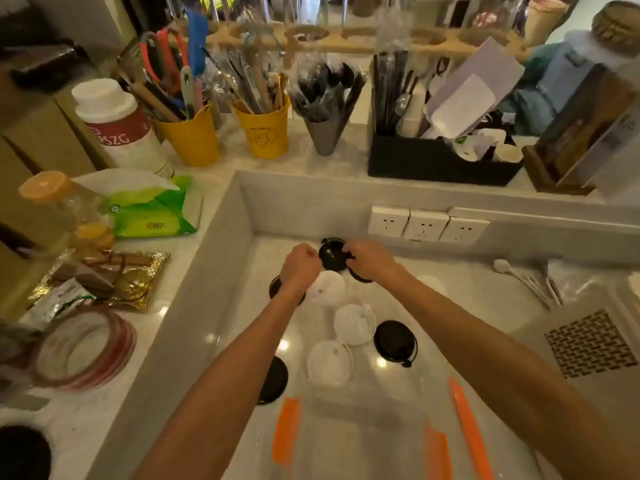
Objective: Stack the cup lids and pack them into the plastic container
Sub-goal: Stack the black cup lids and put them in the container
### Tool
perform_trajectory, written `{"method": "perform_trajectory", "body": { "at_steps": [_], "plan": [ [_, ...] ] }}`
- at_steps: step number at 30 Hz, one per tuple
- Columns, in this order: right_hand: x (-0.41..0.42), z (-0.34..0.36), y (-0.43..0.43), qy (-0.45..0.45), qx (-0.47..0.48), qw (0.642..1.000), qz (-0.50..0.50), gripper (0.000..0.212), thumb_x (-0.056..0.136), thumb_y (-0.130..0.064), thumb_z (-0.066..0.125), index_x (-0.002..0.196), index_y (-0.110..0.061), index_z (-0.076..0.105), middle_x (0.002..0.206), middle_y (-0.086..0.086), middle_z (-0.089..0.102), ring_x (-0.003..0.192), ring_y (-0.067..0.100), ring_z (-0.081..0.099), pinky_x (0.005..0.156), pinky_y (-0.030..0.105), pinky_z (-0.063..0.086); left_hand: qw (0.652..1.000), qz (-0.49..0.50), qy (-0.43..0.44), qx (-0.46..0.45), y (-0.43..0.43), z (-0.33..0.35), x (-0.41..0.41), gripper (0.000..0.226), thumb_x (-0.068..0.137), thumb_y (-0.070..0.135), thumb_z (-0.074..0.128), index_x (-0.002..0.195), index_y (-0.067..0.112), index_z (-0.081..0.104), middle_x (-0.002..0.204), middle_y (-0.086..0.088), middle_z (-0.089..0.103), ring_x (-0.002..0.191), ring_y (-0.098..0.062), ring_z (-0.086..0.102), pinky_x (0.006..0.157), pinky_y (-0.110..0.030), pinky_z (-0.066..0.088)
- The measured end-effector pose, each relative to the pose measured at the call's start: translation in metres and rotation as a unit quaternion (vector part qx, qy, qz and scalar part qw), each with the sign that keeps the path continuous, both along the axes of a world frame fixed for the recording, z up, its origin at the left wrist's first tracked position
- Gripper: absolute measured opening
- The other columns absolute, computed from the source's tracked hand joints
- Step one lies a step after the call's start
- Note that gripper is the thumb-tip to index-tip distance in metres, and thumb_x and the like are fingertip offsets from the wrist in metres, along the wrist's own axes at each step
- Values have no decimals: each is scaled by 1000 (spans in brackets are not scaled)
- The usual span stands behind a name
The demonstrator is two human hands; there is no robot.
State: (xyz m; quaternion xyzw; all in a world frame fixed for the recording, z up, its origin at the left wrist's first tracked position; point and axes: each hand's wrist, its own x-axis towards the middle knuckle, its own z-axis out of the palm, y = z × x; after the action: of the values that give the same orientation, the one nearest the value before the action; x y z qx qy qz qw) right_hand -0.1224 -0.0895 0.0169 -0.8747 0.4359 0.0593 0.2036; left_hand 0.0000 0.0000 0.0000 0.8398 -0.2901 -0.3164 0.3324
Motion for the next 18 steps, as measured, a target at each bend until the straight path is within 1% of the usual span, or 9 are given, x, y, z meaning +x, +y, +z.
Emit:
{"method": "perform_trajectory", "body": {
  "at_steps": [2,3,5,7,9,11,14,16,18],
  "plan": [
    [19,-9,-15,51,14,999,-1,36,97,-21,58,132,-11,61,132,13,63,120,30,59,105,38,46,999,35,29,24,-18,-15,9,18,96,7,49,105,6,65,109,-14,66,102,-31,61,87,-36,48],
    [27,-18,-23,66,22,998,-3,35,97,-24,58,130,-11,62,131,12,64,120,30,59,106,39,47,996,52,54,39,-26,-22,13,18,97,8,48,106,3,63,113,-18,66,102,-32,60,85,-35,47],
    [39,-36,-34,116,10,992,41,38,97,-31,58,131,-15,59,134,10,61,123,30,56,106,42,46,991,72,96,59,-40,-40,19,27,97,9,48,118,-4,59,127,-23,63,111,-35,60,91,-36,47],
    [44,-58,-47,159,-9,982,104,55,96,-37,60,146,-22,43,148,6,46,134,31,46,106,46,44,987,89,122,59,-54,-53,27,36,98,11,49,129,-5,55,134,-24,60,121,-38,58,100,-40,48],
    [43,-80,-56,185,-34,970,155,66,98,-47,53,155,-28,27,157,5,33,139,32,39,109,47,43,983,99,146,59,-66,-62,33,37,99,12,49,129,-7,56,133,-27,60,122,-40,59,101,-43,50],
    [44,-100,-62,160,-48,973,156,66,98,-55,46,156,-30,25,158,4,32,139,32,38,111,46,41,976,94,185,59,-77,-71,38,39,101,14,46,132,-8,57,136,-28,60,124,-41,59,103,-45,52],
    [45,-115,-68,107,-96,977,160,64,96,-59,47,151,-28,38,150,4,44,133,30,44,107,42,42,970,104,209,67,-90,-80,41,38,103,14,44,132,-6,58,137,-26,61,125,-39,59,103,-42,51],
    [45,-116,-73,82,-101,978,160,56,97,-53,49,145,-24,46,140,6,55,124,29,54,100,39,45,968,134,204,56,-97,-83,43,31,102,10,48,127,-6,60,131,-25,65,118,-37,64,96,-40,50],
    [43,-109,-72,6,-45,994,96,43,100,-45,51,134,-20,54,126,8,66,110,27,64,91,36,51,949,179,258,15,-95,-79,38,27,101,9,47,114,-6,64,120,-27,69,103,-37,67,83,-43,52]
  ]
}}
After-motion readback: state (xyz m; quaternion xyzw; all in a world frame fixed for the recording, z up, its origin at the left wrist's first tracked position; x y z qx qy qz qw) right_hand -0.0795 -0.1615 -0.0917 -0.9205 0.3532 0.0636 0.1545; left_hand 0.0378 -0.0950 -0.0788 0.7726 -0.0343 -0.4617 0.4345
